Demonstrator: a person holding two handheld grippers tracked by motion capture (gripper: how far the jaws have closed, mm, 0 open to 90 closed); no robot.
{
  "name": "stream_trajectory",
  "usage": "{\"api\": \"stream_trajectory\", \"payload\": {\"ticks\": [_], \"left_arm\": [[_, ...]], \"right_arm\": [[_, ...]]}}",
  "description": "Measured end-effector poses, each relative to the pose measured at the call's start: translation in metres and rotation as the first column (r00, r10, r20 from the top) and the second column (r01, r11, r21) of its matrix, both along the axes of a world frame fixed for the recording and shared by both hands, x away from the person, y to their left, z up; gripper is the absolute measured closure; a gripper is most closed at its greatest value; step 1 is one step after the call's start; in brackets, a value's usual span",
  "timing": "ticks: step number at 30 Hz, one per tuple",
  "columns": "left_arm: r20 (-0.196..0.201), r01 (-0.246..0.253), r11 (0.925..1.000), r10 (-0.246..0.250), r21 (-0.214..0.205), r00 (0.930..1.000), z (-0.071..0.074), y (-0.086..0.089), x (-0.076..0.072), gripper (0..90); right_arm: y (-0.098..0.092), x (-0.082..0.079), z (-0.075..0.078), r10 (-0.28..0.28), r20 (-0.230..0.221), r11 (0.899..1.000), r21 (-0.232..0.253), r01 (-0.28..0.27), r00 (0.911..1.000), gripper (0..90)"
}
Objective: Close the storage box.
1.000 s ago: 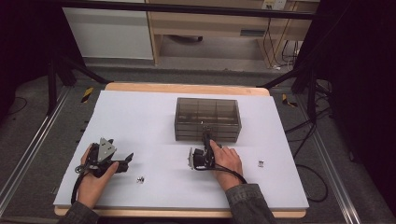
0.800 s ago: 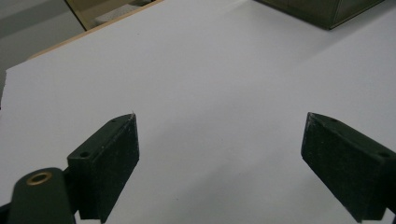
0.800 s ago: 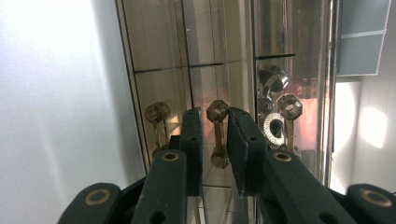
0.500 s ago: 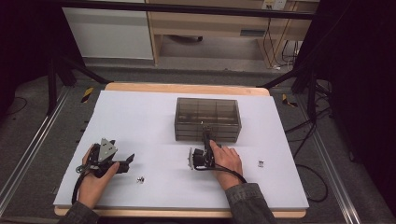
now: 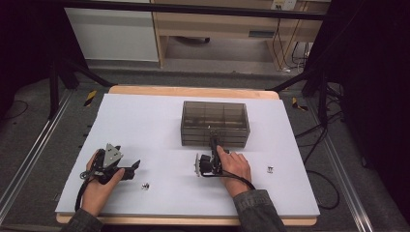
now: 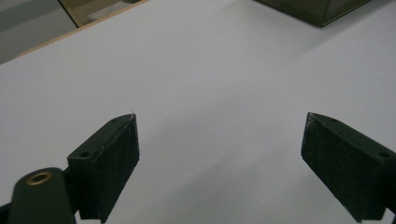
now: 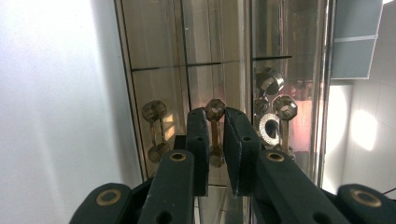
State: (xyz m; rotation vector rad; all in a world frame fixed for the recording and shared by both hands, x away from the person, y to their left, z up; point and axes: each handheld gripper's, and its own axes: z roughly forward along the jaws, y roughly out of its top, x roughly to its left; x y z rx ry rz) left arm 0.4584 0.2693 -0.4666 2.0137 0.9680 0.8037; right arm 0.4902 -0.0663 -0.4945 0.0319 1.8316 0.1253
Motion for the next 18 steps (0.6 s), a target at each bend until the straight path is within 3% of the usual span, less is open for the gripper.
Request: {"api": "stream_trajectory", "payload": {"ticks": [13,16,18], "left_arm": [[-0.001,0.0,1.0,0.0,0.001,1.0,0.0,0.0,-0.001,11.0],[-0.002,0.002,1.0,-0.002,0.004,1.0,0.0,-0.001,-0.001,11.0],[0.0,0.004,1.0,-0.004,0.007,1.0,0.0,-0.001,-0.001,11.0]], "right_arm": [[0.002,-0.016,-0.001,-0.005,0.012,1.0,-0.019,0.005,0.9999,81.0],[0.003,-0.02,0.0,-0.015,0.0,1.0,-0.004,0.015,0.9999,80.4],[0.002,-0.02,0.001,-0.022,-0.026,0.999,0.023,0.022,0.9994,75.4]]}}
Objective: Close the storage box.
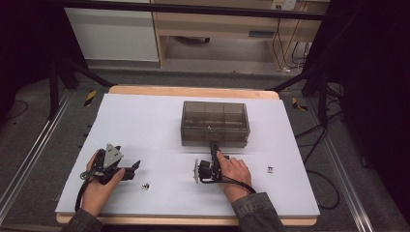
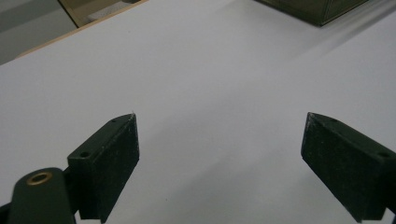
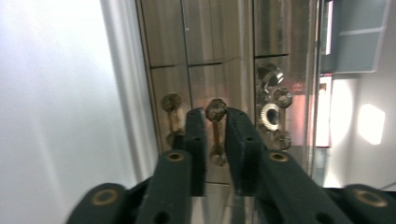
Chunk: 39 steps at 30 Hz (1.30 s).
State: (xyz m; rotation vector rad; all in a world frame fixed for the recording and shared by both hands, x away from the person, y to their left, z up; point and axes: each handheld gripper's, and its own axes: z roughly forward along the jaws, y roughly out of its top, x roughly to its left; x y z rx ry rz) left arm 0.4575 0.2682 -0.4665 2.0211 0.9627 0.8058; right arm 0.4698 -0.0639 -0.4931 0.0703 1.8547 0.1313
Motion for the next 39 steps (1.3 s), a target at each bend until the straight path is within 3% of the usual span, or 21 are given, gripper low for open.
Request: {"api": "stream_trajectory", "payload": {"ticks": [3,6,9,11,15,18,19,21,24,25,27,28,30,32,33,35,37,39], "left_arm": [[0.003,0.001,1.0,-0.001,0.001,1.0,0.0,-0.001,0.0,11.0],[0.004,0.005,1.0,-0.005,0.007,1.0,0.0,-0.001,-0.001,11.0],[0.006,0.008,0.9999,-0.008,0.014,1.0,0.001,-0.002,-0.001,11.0],[0.004,0.021,0.9996,-0.021,0.02,0.9998,0.002,-0.003,-0.001,11.1],[0.006,0.057,0.9977,-0.058,0.036,0.9983,0.005,-0.011,-0.002,11.8],[-0.004,0.102,0.994,-0.102,0.04,0.9948,0.007,-0.02,0.0,12.1],[-0.011,0.119,0.9923,-0.118,0.036,0.9929,0.008,-0.024,0.002,12.2],[-0.026,0.147,0.9883,-0.147,0.038,0.9889,0.011,-0.032,0.006,13.0],[0.009,0.18,0.9809,-0.181,0.074,0.9835,0.016,-0.044,0.011,16.6],[-0.001,0.188,0.9789,-0.188,0.08,0.9821,0.017,-0.047,0.013,16.9],[-0.022,0.206,0.9759,-0.205,0.073,0.9786,0.02,-0.055,0.017,17.9],[-0.026,0.216,0.9732,-0.215,0.079,0.9764,0.023,-0.06,0.02,19.3],[-0.048,0.255,0.9622,-0.251,0.096,0.9667,0.028,-0.072,0.026,20.6],[-0.054,0.29,0.9549,-0.287,0.064,0.9564,0.032,-0.084,0.032,22.7],[-0.044,0.296,0.9531,-0.294,0.062,0.9548,0.033,-0.088,0.033,26.0],[-0.042,0.318,0.9438,-0.315,0.09,0.948,0.036,-0.098,0.038,27.3],[-0.049,0.329,0.9418,-0.326,0.071,0.9442,0.037,-0.106,0.043,30.7],[-0.058,0.331,0.9392,-0.327,0.09,0.9432,0.039,-0.111,0.048,33.0]], "right_arm": [[-0.001,-0.003,0.003,-0.018,-0.041,0.998,0.051,0.02,0.999,68.3],[-0.006,-0.007,0.007,-0.026,-0.066,0.991,0.13,0.035,0.9975,65.2],[-0.013,-0.007,0.011,-0.053,-0.095,0.978,0.195,0.07,0.9941,63.2],[-0.019,-0.007,0.014,-0.061,-0.119,0.963,0.253,0.09,0.9911,61.9],[-0.037,-0.007,0.02,-0.079,-0.182,0.917,0.371,0.143,0.9802,57.4],[-0.054,-0.007,0.025,-0.081,-0.253,0.859,0.472,0.195,0.9642,54.0],[-0.06,-0.006,0.026,-0.075,-0.272,0.847,0.491,0.205,0.9594,53.3],[-0.072,-0.005,0.027,-0.058,-0.32,0.811,0.538,0.231,0.9458,51.1],[-0.092,-0.005,0.028,-0.026,-0.38,0.775,0.577,0.259,0.9248,47.1],[-0.1,-0.005,0.029,-0.016,-0.403,0.757,0.593,0.275,0.9151,45.5],[-0.111,-0.005,0.031,0.002,-0.425,0.736,0.614,0.286,0.9054,43.9],[-0.117,-0.005,0.033,0.016,-0.438,0.719,0.63,0.294,0.8989,43.3],[-0.129,-0.003,0.037,0.04,-0.459,0.69,0.655,0.308,0.8877,42.5],[-0.139,-0.001,0.042,0.05,-0.474,0.675,0.665,0.32,0.8791,42.5],[-0.145,0.002,0.046,0.064,-0.479,0.667,0.673,0.32,0.8754,45.3],[-0.152,0.006,0.049,0.078,-0.488,0.665,0.675,0.32,0.8693,47.6],[-0.158,0.012,0.052,0.092,-0.506,0.663,0.674,0.327,0.8574,53.7],[-0.163,0.016,0.054,0.091,-0.508,0.66,0.674,0.33,0.8566,56.8]]}}
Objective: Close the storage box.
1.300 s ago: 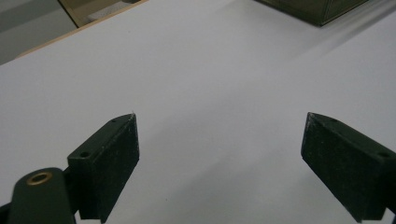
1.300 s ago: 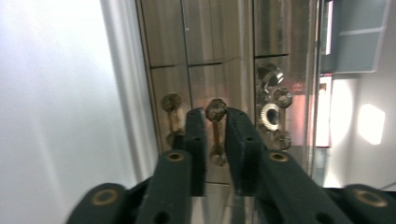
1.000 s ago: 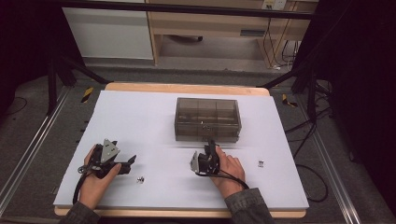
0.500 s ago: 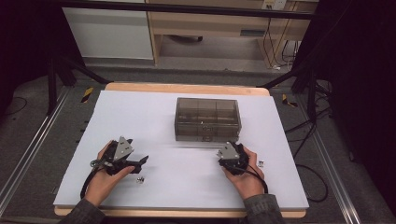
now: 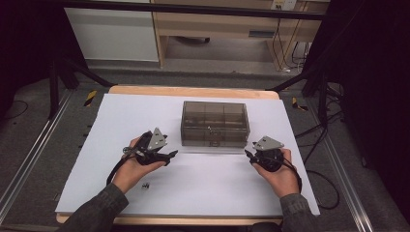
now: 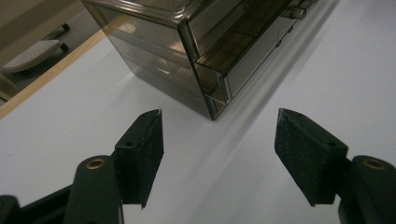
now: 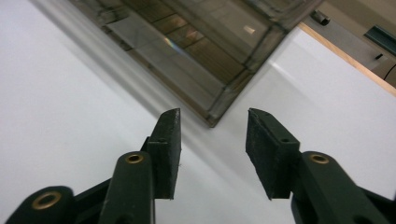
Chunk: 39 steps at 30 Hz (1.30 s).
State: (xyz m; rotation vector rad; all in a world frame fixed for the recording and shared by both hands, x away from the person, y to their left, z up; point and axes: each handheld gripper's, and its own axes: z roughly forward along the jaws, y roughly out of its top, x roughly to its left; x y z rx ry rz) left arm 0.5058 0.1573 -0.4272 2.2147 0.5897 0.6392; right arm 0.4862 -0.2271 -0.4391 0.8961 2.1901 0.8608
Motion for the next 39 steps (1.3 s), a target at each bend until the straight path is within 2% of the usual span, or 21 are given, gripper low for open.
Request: {"api": "stream_trajectory", "payload": {"ticks": [3,7,8,13,19,24,27,31,35,39], "left_arm": [[-0.03,-0.013,0.9992,0.012,-0.038,0.9995,0.001,-0.004,0.006,35.9],[-0.062,-0.003,0.9995,0.002,-0.031,0.9981,-0.002,-0.006,0.013,40.0],[-0.065,-0.001,0.9998,0.0,-0.021,0.9979,-0.004,-0.007,0.015,41.3],[-0.091,0.026,0.9992,-0.029,-0.029,0.9954,-0.007,-0.014,0.019,50.4],[-0.099,0.039,0.9989,-0.042,-0.027,0.9942,-0.009,-0.026,0.023,57.1],[-0.109,0.037,0.999,-0.039,-0.025,0.9932,-0.013,-0.031,0.027,61.8],[-0.112,0.03,0.9993,-0.032,-0.02,0.9932,-0.015,-0.032,0.029,65.0],[-0.111,0.014,0.9993,-0.018,-0.035,0.9937,-0.014,-0.029,0.031,74.1],[-0.114,0.012,0.9995,-0.015,-0.03,0.9934,-0.014,-0.028,0.03,80.7],[-0.118,0.018,0.9993,-0.022,-0.031,0.9928,-0.013,-0.026,0.028,82.1]], "right_arm": [[-0.006,0.007,0.003,0.011,-0.024,1.0,0.03,-0.011,0.9996,59.5],[-0.01,0.014,0.004,0.028,-0.043,0.997,0.068,-0.025,0.9987,61.1],[-0.01,0.016,0.003,0.032,-0.049,0.997,0.07,-0.029,0.9983,61.1],[-0.007,0.024,0.0,0.048,-0.069,0.995,0.089,-0.042,0.9964,64.1],[-0.005,0.031,-0.005,0.062,-0.086,0.994,0.092,-0.054,0.9943,72.4],[-0.005,0.033,-0.007,0.068,-0.1,0.994,0.092,-0.059,0.9927,75.3],[-0.005,0.034,-0.008,0.074,-0.104,0.993,0.094,-0.064,0.9918,76.9],[-0.004,0.033,-0.008,0.075,-0.103,0.993,0.093,-0.065,0.9919,78.0],[-0.005,0.032,-0.007,0.08,-0.105,0.993,0.098,-0.07,0.9913,79.3],[-0.005,0.03,-0.006,0.081,-0.109,0.993,0.094,-0.071,0.9907,79.4]]}}
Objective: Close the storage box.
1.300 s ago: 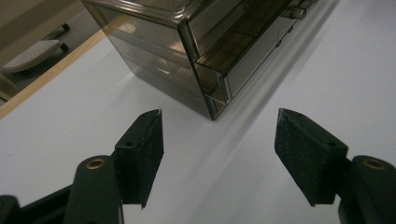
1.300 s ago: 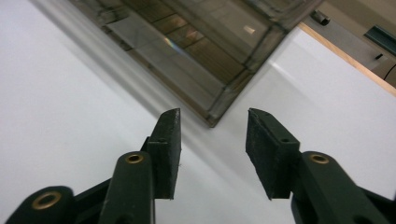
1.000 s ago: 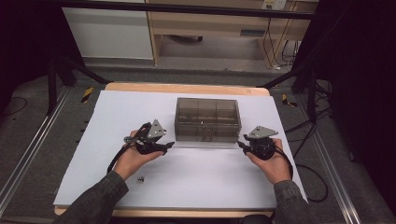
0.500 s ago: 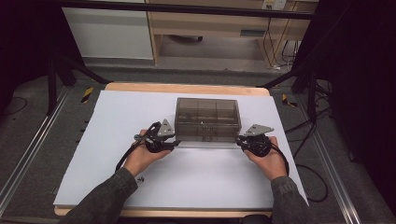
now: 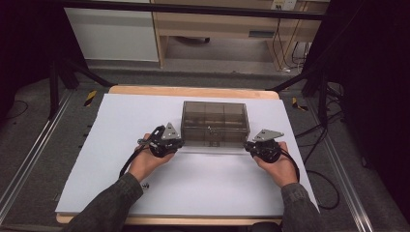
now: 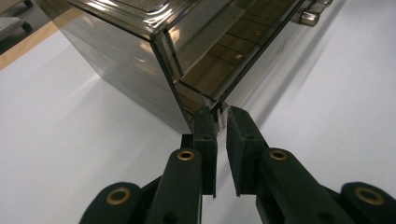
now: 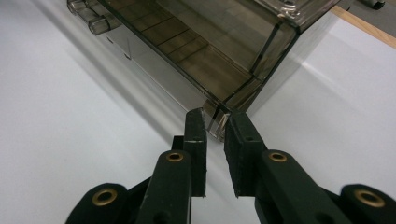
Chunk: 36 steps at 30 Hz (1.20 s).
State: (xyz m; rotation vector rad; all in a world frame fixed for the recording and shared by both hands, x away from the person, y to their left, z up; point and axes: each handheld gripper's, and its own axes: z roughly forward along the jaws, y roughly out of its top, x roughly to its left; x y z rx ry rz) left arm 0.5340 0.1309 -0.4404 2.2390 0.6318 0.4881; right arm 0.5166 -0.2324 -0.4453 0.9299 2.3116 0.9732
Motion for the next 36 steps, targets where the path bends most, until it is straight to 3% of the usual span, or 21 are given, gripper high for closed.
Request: {"api": "stream_trajectory", "payload": {"ticks": [16,21,31,36], "left_arm": [[-0.005,0.062,0.9973,-0.062,0.04,0.9981,0.005,0.005,-0.027,83.8],[-0.002,0.069,0.9974,-0.069,0.019,0.9976,0.007,0.007,-0.034,83.8],[0.003,0.086,0.9956,-0.086,0.038,0.9963,0.007,0.009,-0.043,83.7],[0.002,0.083,0.9962,-0.083,0.027,0.9966,0.005,0.01,-0.046,83.8]], "right_arm": [[-0.001,-0.027,0.003,0.009,-0.018,1.0,0.012,-0.009,0.9998,79.5],[-0.001,-0.035,0.005,0.013,-0.009,1.0,0.024,-0.013,0.9999,79.4],[0.0,-0.049,0.004,0.014,-0.004,0.999,0.03,-0.014,0.9999,79.6],[0.001,-0.054,0.003,0.007,-0.006,1.0,0.031,-0.007,1.0,79.8]]}}
